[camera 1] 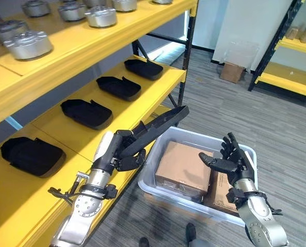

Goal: Move parts from the plastic box to the shelf.

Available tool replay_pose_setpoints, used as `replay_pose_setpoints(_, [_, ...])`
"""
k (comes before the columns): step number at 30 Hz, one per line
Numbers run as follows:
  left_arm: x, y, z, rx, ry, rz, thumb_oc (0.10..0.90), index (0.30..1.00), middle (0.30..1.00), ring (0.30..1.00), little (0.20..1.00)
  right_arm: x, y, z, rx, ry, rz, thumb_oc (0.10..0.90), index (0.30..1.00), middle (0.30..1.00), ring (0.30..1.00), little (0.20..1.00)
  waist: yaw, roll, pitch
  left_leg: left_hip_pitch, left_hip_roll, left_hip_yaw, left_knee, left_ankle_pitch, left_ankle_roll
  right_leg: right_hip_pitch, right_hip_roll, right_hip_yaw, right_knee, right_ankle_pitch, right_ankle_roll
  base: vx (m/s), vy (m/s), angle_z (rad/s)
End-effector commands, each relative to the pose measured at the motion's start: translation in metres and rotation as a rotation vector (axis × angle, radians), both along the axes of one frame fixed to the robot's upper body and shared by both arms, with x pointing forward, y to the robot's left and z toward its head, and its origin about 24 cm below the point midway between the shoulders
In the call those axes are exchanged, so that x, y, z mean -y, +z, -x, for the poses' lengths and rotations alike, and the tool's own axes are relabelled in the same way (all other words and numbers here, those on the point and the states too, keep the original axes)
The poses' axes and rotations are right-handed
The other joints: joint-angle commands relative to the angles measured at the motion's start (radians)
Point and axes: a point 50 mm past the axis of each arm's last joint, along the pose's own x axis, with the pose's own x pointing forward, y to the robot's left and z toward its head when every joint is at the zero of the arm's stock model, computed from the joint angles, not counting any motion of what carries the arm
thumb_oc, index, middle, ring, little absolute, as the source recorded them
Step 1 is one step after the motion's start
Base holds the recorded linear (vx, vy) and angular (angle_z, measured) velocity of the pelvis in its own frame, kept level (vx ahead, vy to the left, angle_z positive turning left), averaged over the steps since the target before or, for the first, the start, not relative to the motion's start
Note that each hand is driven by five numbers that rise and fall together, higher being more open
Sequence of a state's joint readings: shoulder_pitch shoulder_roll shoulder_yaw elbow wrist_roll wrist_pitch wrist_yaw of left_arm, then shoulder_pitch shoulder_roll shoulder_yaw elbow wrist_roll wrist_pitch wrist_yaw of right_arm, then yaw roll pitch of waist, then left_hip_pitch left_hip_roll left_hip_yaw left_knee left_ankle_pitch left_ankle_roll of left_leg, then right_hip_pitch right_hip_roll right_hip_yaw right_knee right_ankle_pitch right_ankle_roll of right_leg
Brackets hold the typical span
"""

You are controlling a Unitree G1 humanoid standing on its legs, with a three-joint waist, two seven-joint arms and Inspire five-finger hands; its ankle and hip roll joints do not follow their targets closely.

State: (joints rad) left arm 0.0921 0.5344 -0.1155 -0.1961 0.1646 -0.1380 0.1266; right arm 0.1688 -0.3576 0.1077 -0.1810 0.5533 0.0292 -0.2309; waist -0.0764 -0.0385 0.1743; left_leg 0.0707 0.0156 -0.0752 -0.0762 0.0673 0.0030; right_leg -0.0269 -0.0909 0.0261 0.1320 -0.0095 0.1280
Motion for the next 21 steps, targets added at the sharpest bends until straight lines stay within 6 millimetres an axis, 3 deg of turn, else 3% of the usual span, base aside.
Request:
replay_pose_setpoints(1, [0.003,0.071,-0.006,0.417,-0.034,0.022,0.4,0.3,0.3,0.3,0.3,0.004,0.068,-0.026,0.363,0.006,0.003,0.9,1.0,1.0,1.0,1.0,0.014,0.011,-0.006,-0.013,-0.063,-0.02,-0.011,-0.025,0.049,0.018,0.144,0.04,0.135,0.039,-0.045,-0.07,-0.123,0.97])
replay_pose_setpoints(4, [-0.004,0.069,0.001,0.448,-0.004,0.024,0.4,0.3,0.3,0.3,0.3,0.009,0.071,-0.029,0.385,-0.003,0.022,0.9,1.0,1.0,1.0,1.0,0.031,0.015,0.015,-0.024,-0.099,-0.108,-0.011,0.003,0.043,0.062,0.185,0.091,0.05,0.011,-0.086,-0.07,-0.152,0.65])
replay_pose_setpoints(7, [-0.006,0.071,0.008,0.483,0.015,0.01,0.4,0.3,0.3,0.3,0.3,0.007,0.073,-0.029,0.41,0.005,0.042,0.9,1.0,1.0,1.0,1.0,0.048,0.029,0.034,-0.079,-0.102,-0.11,-0.005,0.041,0.02,0.118,0.187,0.117,-0.021,-0.027,-0.101,-0.08,-0.075,0.51])
replay_pose_setpoints(10, [-0.003,0.073,0.007,0.49,-0.02,-0.006,0.4,0.3,0.3,0.3,0.3,0.012,0.072,-0.024,0.408,-0.034,0.035,0.9,1.0,1.0,1.0,1.0,0.034,0.033,0.048,-0.131,-0.076,0.019,0.035,0.052,-0.008,0.154,0.169,0.091,-0.056,-0.035,-0.1,-0.12,-0.025,0.39])
replay_pose_setpoints(12, [0.001,0.077,0.004,0.5,-0.043,0.002,0.4,0.3,0.3,0.3,0.3,0.018,0.072,-0.019,0.417,-0.061,0.029,0.9,1.0,1.0,1.0,1.0,0.006,0.028,0.047,-0.136,-0.037,0.136,0.078,0.025,-0.026,0.164,0.13,0.031,-0.078,-0.033,-0.093,-0.18,0.056,0.73])
replay_pose_setpoints(15, [0.0,0.079,0.003,0.512,-0.023,0.011,0.4,0.3,0.3,0.3,0.3,0.018,0.074,-0.018,0.431,-0.052,0.05,0.9,1.0,1.0,1.0,1.0,-0.014,0.023,0.037,-0.109,-0.001,0.188,0.106,-0.007,-0.025,0.145,0.089,-0.017,-0.079,-0.018,-0.085,-0.18,0.12,1.29])
replay_pose_setpoints(18, [-0.004,0.08,0.002,0.511,0.018,0.014,0.4,0.3,0.3,0.3,0.3,0.017,0.076,-0.021,0.434,-0.052,0.06,0.9,1.0,1.0,1.0,1.0,-0.031,0.019,0.011,-0.02,0.084,0.257,0.105,-0.039,-0.029,0.114,0.022,-0.102,-0.063,-0.008,-0.077,-0.18,0.185,0.81])
replay_pose_setpoints(21, [-0.005,0.08,0.003,0.516,0.025,0.009,0.4,0.3,0.3,0.3,0.3,0.017,0.079,-0.023,0.44,-0.062,0.064,0.9,1.0,1.0,1.0,1.0,-0.036,0.02,-0.003,0.007,0.173,0.292,0.115,0.013,-0.061,0.107,-0.01,-0.153,-0.054,-0.018,-0.08,-0.13,0.201,0.53])
